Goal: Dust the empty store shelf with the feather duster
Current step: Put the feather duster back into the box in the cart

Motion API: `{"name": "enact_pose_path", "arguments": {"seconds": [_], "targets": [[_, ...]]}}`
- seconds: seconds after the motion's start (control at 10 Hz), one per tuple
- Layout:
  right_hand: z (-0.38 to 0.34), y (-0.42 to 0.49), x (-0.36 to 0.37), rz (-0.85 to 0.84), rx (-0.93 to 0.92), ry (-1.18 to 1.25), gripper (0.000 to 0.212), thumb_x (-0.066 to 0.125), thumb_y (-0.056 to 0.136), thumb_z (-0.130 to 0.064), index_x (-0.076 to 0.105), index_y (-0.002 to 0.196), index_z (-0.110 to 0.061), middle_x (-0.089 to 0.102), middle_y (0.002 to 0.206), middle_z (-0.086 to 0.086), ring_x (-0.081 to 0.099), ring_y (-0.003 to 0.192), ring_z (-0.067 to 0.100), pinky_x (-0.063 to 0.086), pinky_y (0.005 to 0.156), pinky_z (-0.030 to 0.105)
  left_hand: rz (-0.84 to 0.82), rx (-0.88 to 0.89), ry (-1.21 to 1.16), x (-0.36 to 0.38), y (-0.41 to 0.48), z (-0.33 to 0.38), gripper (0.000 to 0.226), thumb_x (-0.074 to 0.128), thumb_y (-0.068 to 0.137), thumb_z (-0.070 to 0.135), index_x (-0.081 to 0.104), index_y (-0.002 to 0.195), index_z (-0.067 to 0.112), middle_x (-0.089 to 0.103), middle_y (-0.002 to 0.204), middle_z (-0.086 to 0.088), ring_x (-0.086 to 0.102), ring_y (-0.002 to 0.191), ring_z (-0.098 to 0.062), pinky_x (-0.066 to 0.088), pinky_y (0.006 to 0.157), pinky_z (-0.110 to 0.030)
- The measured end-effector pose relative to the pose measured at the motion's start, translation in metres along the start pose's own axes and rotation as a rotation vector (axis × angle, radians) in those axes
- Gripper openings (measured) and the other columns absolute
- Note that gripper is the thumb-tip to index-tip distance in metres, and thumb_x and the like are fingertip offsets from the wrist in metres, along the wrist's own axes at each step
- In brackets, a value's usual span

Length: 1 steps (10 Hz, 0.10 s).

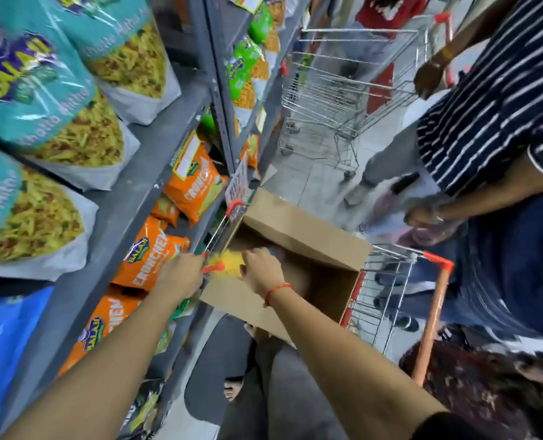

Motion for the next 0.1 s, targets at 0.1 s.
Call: {"name": "enact_pose_path", "arguments": {"seconds": [0.1], "targets": [[-0.0088,-0.0057,-0.0182,0.056,-0.033,-0.002,0.023,0.047,0.092,-0.013,0.059,0.107,0.0,0.061,0.112,0.021,0.052,0.108,0.037,0.048,0.083,0.042,0.091,-0.005,-0.065,-0.0272,-0.014,0.0072,0.024,0.047,0.09,0.016,0.064,0.105,0.009,0.065,0.11,-0.017,0.061,0.103,-0.035,0.051,0.083,-0.041]]}}
Point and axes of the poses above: each hand's wrist, its own y-axis towards the middle knuckle, its own x-axis out of the palm, z = x × y, the point moved 8 cm from there along y, towards the middle knuckle
